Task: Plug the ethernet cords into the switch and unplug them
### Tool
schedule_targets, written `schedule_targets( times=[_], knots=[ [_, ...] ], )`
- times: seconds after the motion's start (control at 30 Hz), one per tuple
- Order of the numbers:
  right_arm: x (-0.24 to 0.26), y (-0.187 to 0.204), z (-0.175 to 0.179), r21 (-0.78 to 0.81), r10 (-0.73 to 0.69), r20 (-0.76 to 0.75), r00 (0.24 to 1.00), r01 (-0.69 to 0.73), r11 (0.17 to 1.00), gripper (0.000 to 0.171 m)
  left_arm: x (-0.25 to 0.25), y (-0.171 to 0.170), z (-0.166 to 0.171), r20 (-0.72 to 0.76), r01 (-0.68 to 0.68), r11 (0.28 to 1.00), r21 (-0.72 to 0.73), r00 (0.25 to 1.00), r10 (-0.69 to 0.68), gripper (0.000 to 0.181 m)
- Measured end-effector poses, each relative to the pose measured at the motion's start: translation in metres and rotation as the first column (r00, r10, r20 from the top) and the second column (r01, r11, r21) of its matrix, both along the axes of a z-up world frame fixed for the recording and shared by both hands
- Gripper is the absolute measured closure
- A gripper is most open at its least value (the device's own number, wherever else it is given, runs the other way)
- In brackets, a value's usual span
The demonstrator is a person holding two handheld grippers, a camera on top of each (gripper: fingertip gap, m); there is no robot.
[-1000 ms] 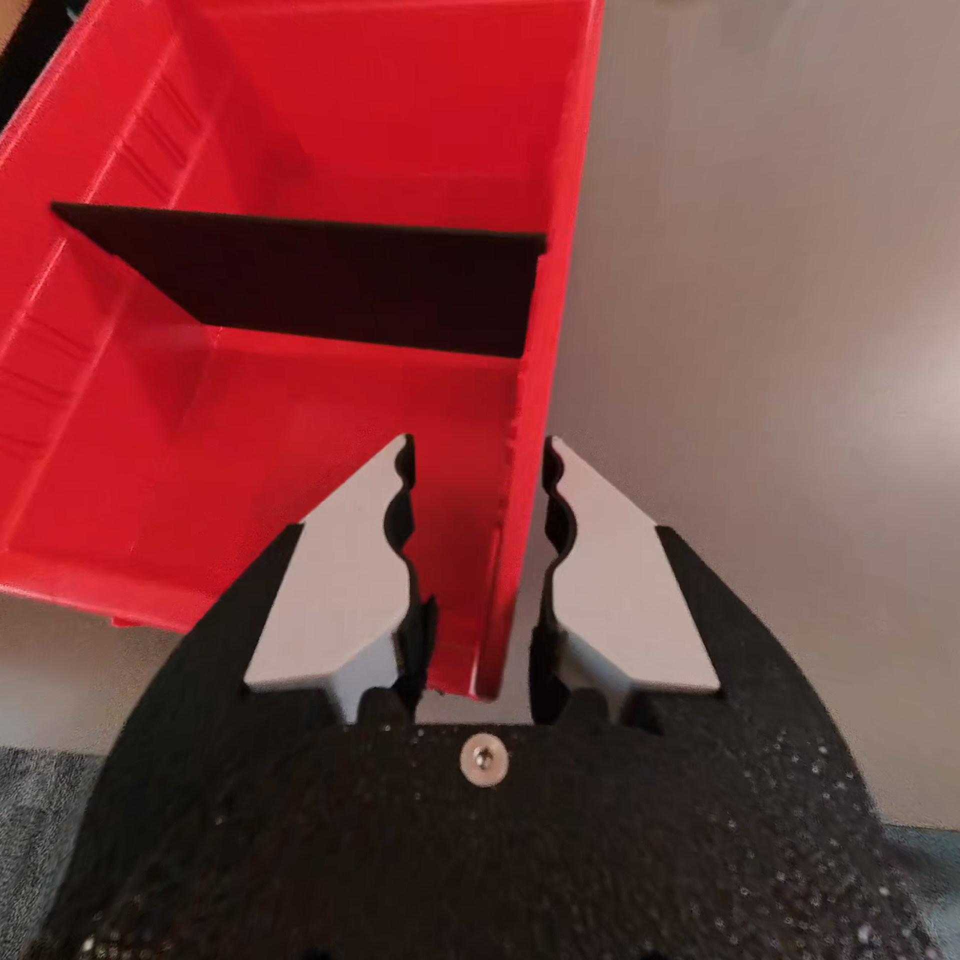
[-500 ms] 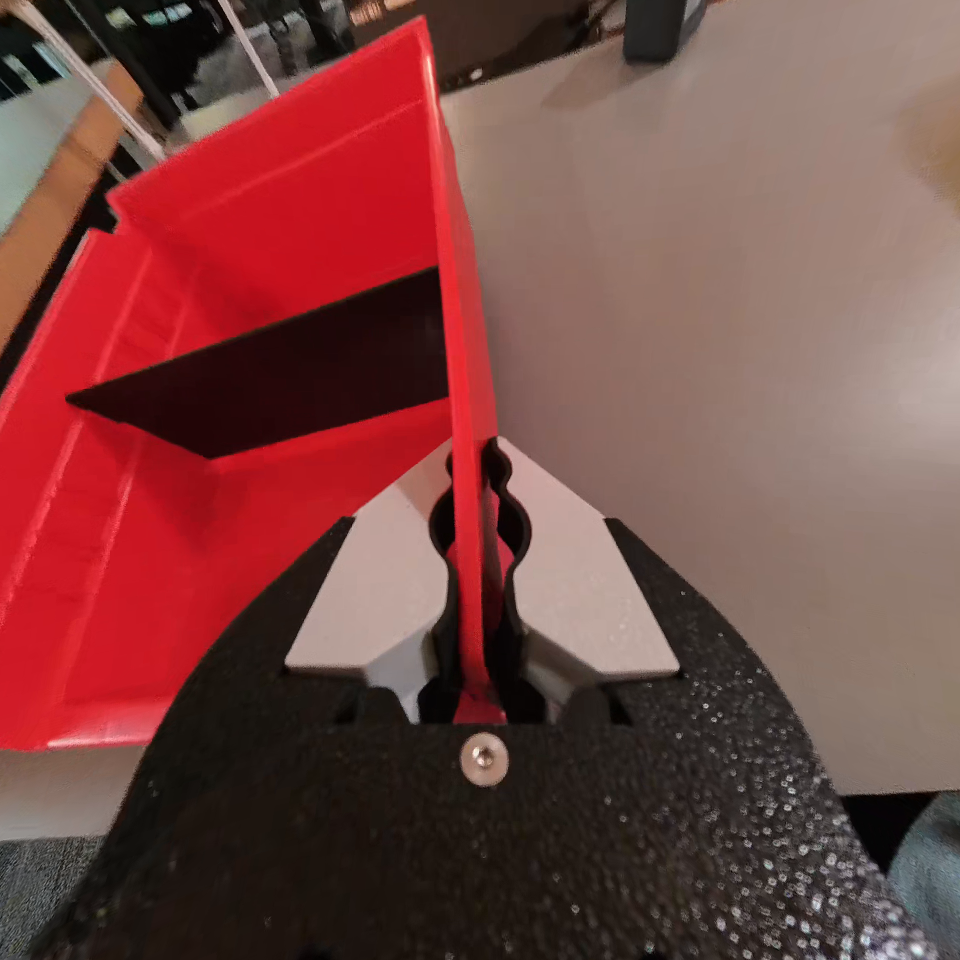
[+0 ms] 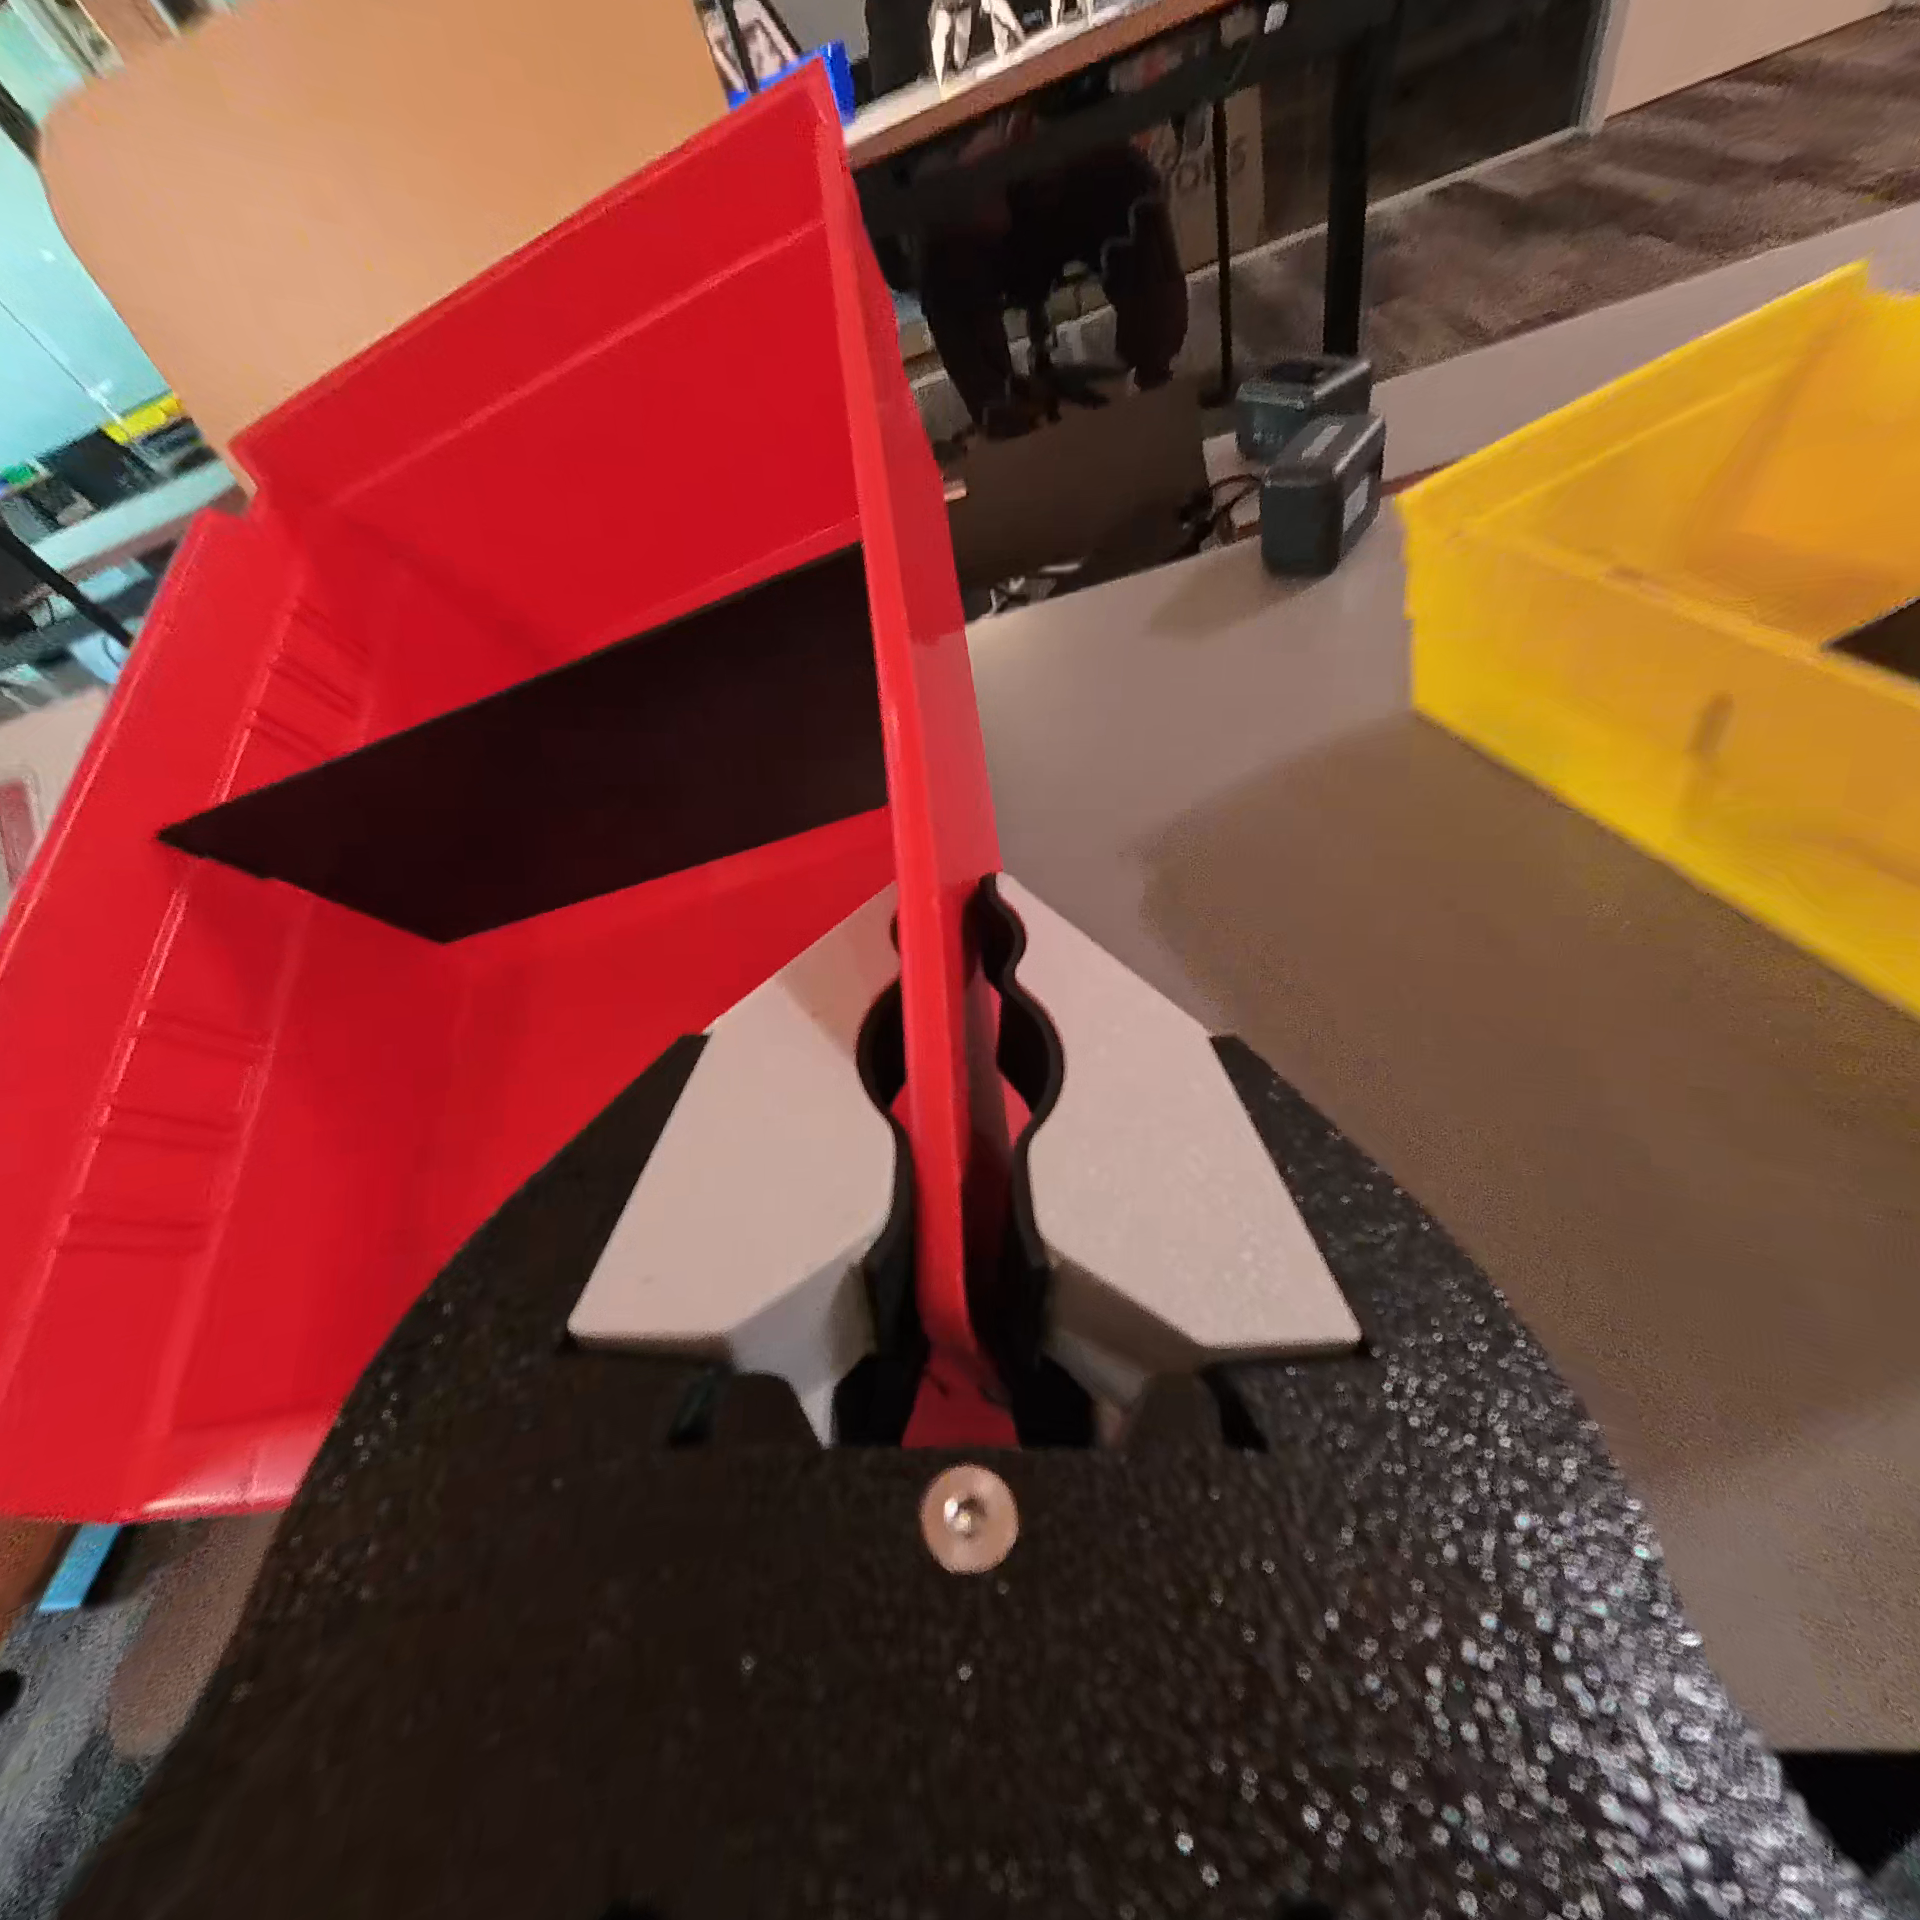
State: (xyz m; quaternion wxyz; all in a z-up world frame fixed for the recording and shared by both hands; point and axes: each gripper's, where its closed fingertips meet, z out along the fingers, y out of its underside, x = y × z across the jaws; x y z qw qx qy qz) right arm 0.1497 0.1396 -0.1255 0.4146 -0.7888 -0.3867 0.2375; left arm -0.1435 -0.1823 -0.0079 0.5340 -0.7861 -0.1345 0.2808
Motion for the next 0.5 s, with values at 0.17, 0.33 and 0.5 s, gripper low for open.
schedule_targets(
  times=[0.17, 0.33, 0.5],
  knots=[
    [-0.069, -0.064, 0.006, 0.010, 0.155, -0.100, 0.983, -0.155, 0.988, 0.156, 0.007, 0.017, 0.020, -0.071, 0.011, 1.000, -0.029, 0.997, -0.013, 0.176],
    [-0.129, -0.131, 0.009, 0.045, 0.387, -0.145, 0.911, -0.385, 0.922, 0.134, 0.005, 0.039, 0.027, -0.069, 0.050, 0.998, -0.032, 0.996, -0.052, 0.175],
    [-0.144, -0.165, 0.031, 0.102, 0.522, -0.250, 0.815, -0.514, 0.852, 0.112, 0.011, 0.058, 0.026, -0.076, 0.078, 0.994, -0.072, 0.994, -0.083, 0.174]
  ],
)
